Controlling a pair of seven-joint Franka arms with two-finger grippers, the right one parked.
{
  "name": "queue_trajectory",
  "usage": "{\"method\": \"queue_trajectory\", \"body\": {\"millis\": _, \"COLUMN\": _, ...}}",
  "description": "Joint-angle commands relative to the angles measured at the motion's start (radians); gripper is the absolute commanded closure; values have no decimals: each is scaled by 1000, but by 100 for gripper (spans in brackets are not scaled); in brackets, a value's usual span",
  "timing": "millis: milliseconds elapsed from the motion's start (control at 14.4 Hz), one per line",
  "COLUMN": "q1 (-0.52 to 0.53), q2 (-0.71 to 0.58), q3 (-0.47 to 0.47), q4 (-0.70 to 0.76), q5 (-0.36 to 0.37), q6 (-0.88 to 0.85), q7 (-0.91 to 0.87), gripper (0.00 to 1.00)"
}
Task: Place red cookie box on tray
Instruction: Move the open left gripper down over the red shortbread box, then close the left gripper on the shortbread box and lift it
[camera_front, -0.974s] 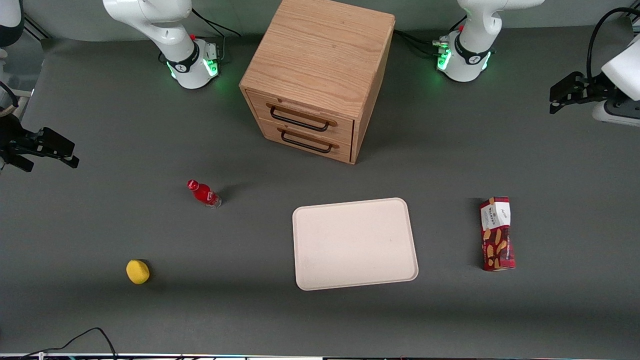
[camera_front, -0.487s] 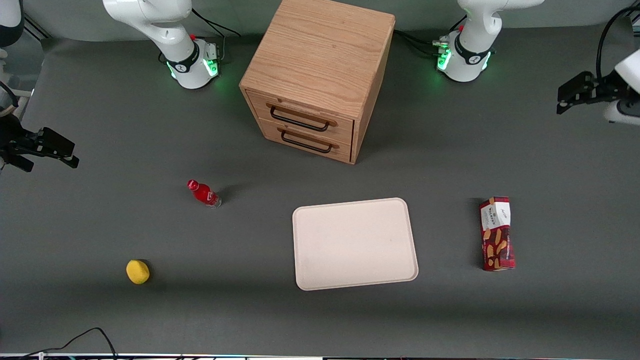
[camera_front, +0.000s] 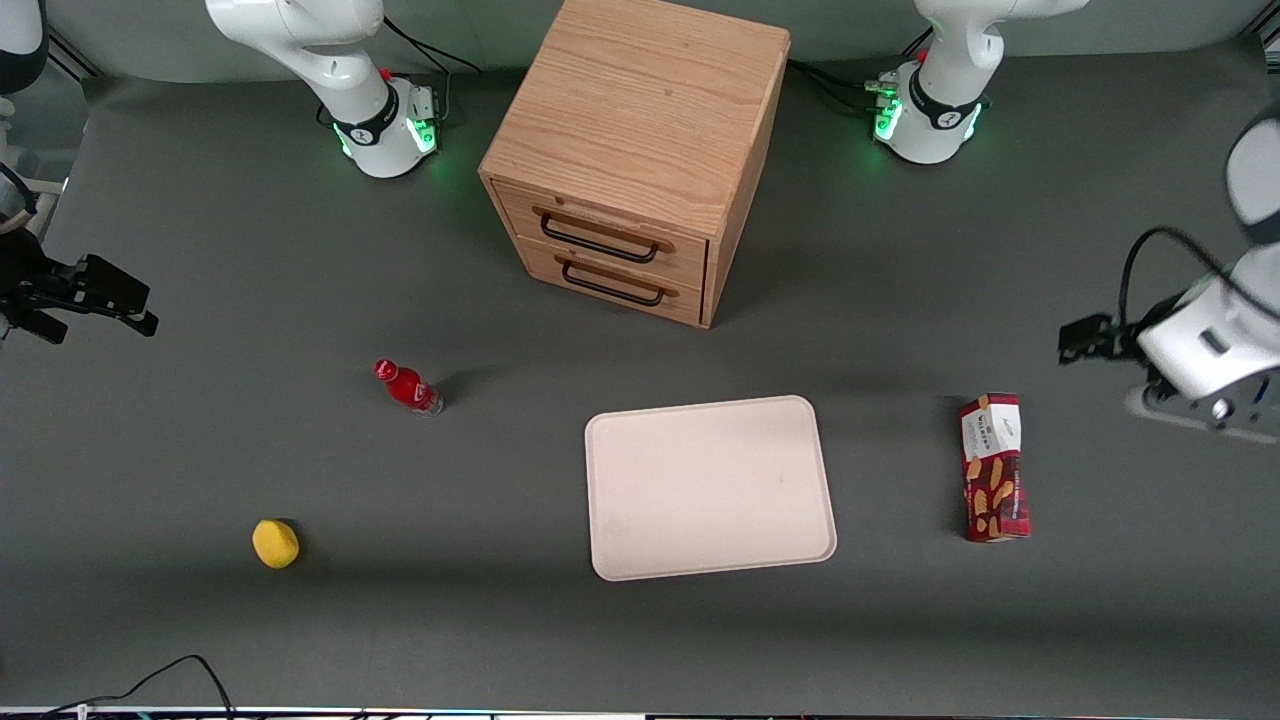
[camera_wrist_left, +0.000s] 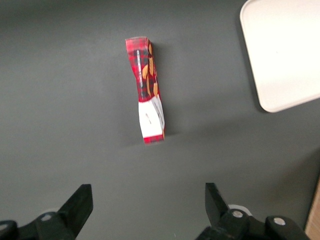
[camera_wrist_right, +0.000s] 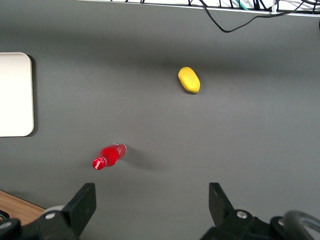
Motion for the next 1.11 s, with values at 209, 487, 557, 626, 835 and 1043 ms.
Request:
{"method": "queue_trajectory", "body": {"millis": 209, "q1": 6, "q2": 27, "q3": -2, "q4": 7, "q5": 3, "q6": 46, "q7": 19, "gripper": 0}}
{"method": "queue_trajectory", "body": {"millis": 487, "q1": 4, "q2": 106, "q3": -2, "q4": -26, "q5": 17, "q6": 216, "q7": 19, "gripper": 0}}
{"method": "queue_trajectory", "body": {"millis": 557, "q1": 1, "q2": 135, "q3": -2, "q4": -26, "q5": 26, "q6": 259, "q7": 16, "gripper": 0}}
{"method": "queue_trajectory", "body": {"millis": 626, "q1": 6, "q2": 166, "q3": -2, "q4": -26, "q5": 32, "q6": 302, "q7": 16, "gripper": 0}}
{"method": "queue_trajectory", "body": {"millis": 835, "q1": 9, "q2": 250, "q3": -2, "q4": -26, "q5": 49, "q6": 401, "q7": 17, "gripper": 0}}
{"method": "queue_trajectory", "body": {"millis": 1043, "q1": 18, "q2": 313, "q3": -2, "q4": -61, "q5": 49, "q6": 518, "q7": 15, "gripper": 0}}
